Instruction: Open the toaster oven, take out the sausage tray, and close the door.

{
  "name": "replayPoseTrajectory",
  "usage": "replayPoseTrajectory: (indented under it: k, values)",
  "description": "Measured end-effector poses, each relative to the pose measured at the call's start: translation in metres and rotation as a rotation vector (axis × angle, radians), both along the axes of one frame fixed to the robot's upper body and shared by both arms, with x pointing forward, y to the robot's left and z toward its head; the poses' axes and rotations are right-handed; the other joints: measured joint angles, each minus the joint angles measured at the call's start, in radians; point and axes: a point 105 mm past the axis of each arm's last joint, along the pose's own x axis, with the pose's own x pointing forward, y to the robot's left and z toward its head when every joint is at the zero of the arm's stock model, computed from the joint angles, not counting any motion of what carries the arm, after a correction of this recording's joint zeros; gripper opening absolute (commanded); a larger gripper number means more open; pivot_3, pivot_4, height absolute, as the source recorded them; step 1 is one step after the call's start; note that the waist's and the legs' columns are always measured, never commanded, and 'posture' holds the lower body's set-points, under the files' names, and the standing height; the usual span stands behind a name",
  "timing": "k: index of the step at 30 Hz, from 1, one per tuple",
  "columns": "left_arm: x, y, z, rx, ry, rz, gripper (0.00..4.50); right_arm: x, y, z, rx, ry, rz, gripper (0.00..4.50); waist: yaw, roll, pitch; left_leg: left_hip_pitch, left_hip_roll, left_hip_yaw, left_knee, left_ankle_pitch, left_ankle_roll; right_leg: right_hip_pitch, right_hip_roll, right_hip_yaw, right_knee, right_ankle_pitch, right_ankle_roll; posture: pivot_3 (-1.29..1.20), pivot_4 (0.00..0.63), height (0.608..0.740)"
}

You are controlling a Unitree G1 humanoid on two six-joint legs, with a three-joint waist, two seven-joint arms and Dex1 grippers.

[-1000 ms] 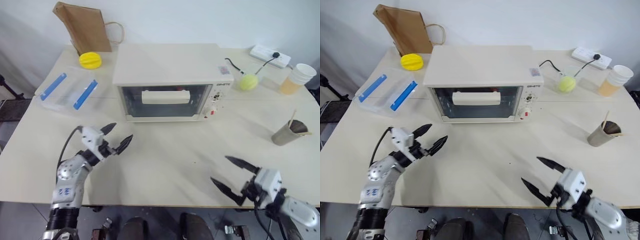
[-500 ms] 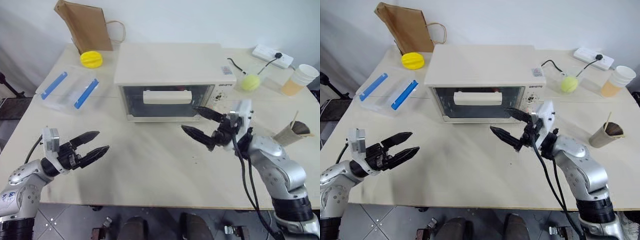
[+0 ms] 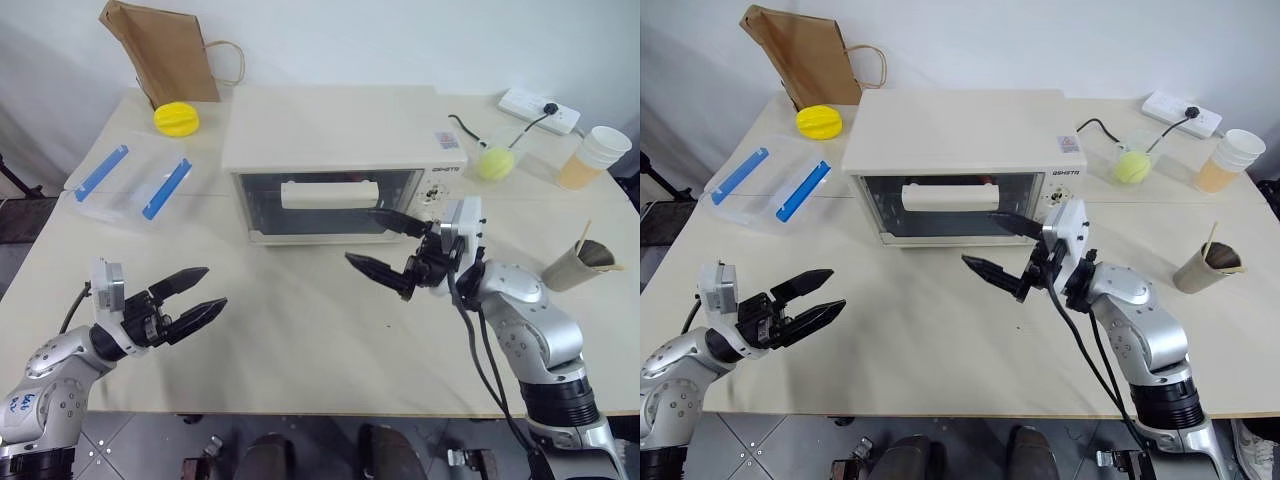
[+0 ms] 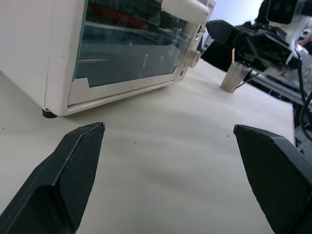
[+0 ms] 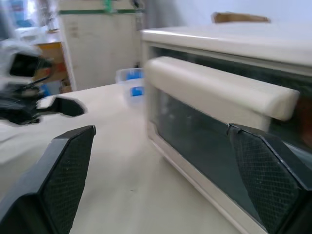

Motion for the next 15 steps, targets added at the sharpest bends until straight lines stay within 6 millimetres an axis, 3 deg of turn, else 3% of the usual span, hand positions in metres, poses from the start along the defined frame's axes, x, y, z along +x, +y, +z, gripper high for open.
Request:
replayPoseTrajectory:
  k: [7, 15]
  values:
    - [-0.009, 0.006, 0.008, 0.023, -0.108, 0.016, 4.49, 0.009, -0.007, -0.004, -0.015, 0.022, -0.078, 4.50, -0.001, 0.000, 0.000, 0.000, 0.000, 0.001, 0.000, 0.000, 0.000, 0.000, 0.000, 0.000, 0.000, 0.000, 0.000, 0.00, 0.150, 0.740]
    - [-0.012, 0.006, 0.007, 0.027, -0.104, 0.013, 4.49, 0.028, -0.006, 0.008, 0.037, -0.009, -0.133, 4.50, -0.002, 0.000, 0.000, 0.000, 0.000, 0.000, 0.000, 0.000, 0.000, 0.000, 0.000, 0.000, 0.000, 0.000, 0.000, 0.00, 0.150, 0.740]
